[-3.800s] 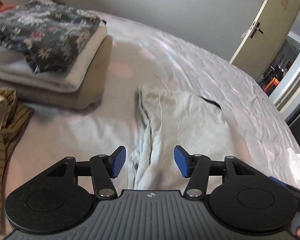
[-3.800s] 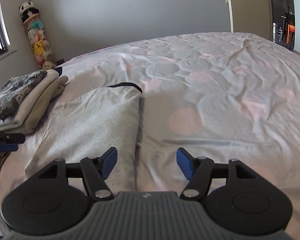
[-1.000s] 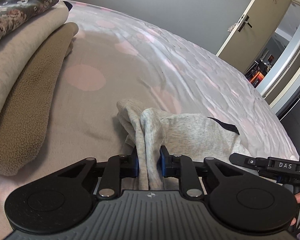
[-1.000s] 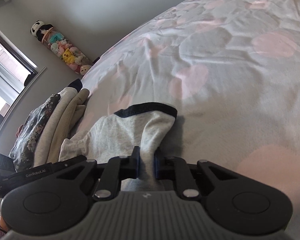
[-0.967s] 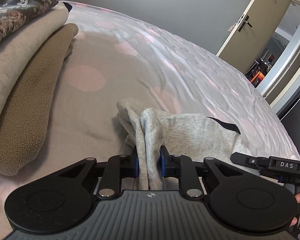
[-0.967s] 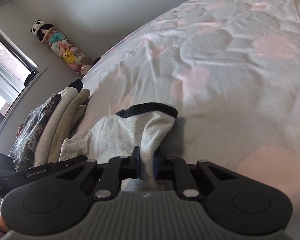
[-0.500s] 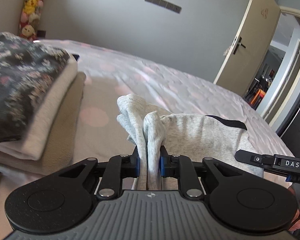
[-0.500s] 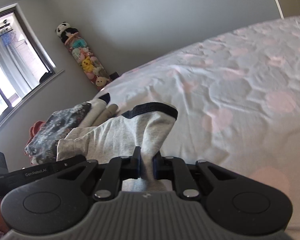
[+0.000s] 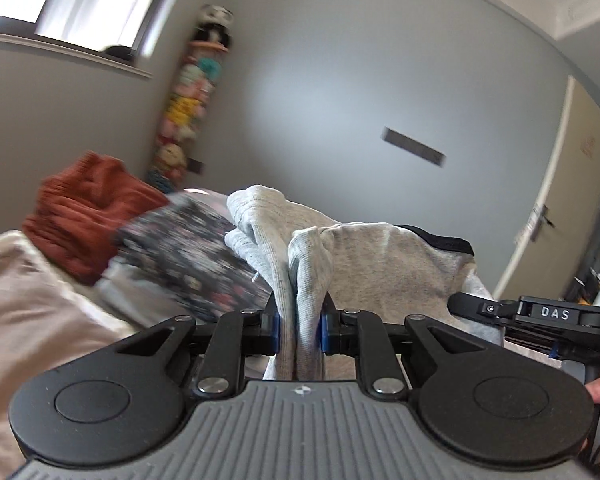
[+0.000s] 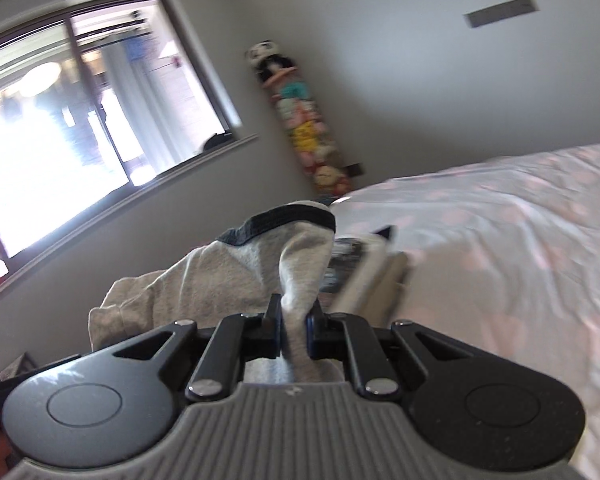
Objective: Fold clothes
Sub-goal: 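Grasp the folded grey shirt end with both grippers and lift it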
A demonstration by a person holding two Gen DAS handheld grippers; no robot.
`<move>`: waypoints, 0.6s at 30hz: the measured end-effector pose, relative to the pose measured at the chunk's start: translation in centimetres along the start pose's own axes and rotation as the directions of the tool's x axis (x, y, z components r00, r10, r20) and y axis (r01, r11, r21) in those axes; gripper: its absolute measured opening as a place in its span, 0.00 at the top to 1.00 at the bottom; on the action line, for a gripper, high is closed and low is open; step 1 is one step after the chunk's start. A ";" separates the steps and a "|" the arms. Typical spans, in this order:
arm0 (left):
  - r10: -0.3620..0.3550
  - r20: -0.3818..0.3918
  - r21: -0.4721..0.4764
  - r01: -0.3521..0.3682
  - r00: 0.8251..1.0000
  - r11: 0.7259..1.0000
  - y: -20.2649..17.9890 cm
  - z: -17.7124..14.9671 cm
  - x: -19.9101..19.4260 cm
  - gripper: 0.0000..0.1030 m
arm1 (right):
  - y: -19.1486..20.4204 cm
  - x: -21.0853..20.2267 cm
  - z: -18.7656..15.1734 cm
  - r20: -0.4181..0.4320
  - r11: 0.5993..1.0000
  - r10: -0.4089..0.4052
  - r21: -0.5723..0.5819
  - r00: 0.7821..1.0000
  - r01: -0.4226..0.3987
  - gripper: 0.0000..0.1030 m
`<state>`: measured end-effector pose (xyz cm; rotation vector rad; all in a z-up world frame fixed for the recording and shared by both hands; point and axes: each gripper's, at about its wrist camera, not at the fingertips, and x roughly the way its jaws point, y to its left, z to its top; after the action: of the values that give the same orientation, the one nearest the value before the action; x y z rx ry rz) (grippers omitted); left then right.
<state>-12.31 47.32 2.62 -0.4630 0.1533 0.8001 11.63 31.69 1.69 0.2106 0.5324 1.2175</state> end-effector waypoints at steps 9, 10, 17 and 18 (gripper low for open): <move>0.231 0.081 -0.160 -0.216 0.970 0.963 8.1 3.8 -6.0 0.86 | 11.1 11.5 2.7 -0.180 0.961 0.221 -0.127 0.958 -0.246 0.88; 0.250 0.080 -0.182 -0.233 0.965 0.955 9.0 3.9 -6.2 0.86 | 12.2 12.8 2.7 -0.204 0.954 0.231 -0.143 0.951 -0.262 0.88; 0.334 0.051 -0.325 -0.300 0.941 0.897 14.8 4.1 -5.8 0.86 | 18.3 20.8 2.4 -0.349 0.913 0.244 -0.232 0.905 -0.336 0.88; 0.342 0.046 -0.335 -0.308 0.938 0.890 15.4 4.1 -5.7 0.86 | 19.1 21.9 2.3 -0.369 0.907 0.238 -0.248 0.899 -0.342 0.88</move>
<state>-27.56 54.75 2.74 -0.7165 -0.0005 1.1879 2.10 58.91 5.84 -0.1927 0.6064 1.6296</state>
